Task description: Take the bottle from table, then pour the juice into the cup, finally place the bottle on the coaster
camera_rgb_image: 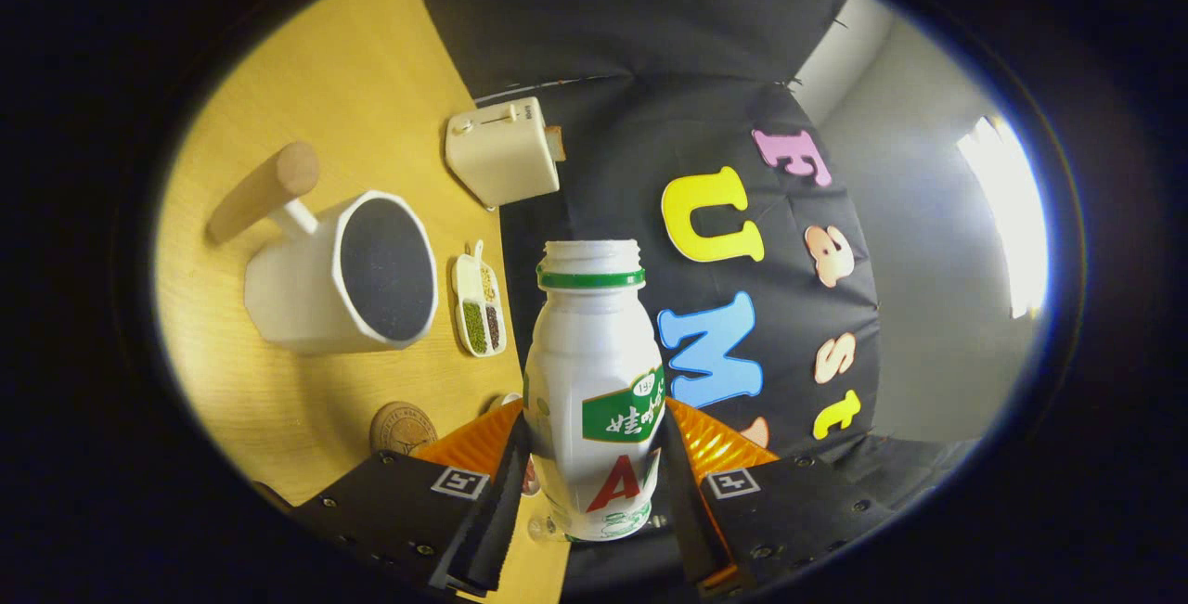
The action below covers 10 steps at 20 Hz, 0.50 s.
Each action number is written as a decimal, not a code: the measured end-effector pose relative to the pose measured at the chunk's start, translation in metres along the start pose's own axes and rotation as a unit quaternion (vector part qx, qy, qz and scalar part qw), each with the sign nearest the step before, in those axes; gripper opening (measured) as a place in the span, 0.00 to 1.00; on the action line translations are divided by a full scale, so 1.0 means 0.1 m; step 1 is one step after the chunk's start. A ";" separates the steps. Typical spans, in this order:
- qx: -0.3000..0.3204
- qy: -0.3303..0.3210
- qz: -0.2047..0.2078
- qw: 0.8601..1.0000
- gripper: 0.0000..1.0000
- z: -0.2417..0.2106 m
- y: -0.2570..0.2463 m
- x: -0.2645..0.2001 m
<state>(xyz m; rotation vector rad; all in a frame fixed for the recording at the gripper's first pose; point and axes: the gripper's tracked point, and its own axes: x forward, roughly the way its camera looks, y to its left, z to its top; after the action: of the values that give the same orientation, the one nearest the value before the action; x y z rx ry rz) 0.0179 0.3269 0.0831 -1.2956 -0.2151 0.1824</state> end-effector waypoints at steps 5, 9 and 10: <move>0.104 -0.001 0.017 0.994 0.70 -0.03 0.01 0.03; 0.221 0.001 0.032 0.975 0.70 -0.13 0.05 0.13; 0.252 0.004 0.037 0.967 0.70 -0.17 0.06 0.16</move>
<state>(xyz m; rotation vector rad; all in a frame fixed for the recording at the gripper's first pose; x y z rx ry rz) 0.0379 0.3171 0.0739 -0.7969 -0.1029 0.2761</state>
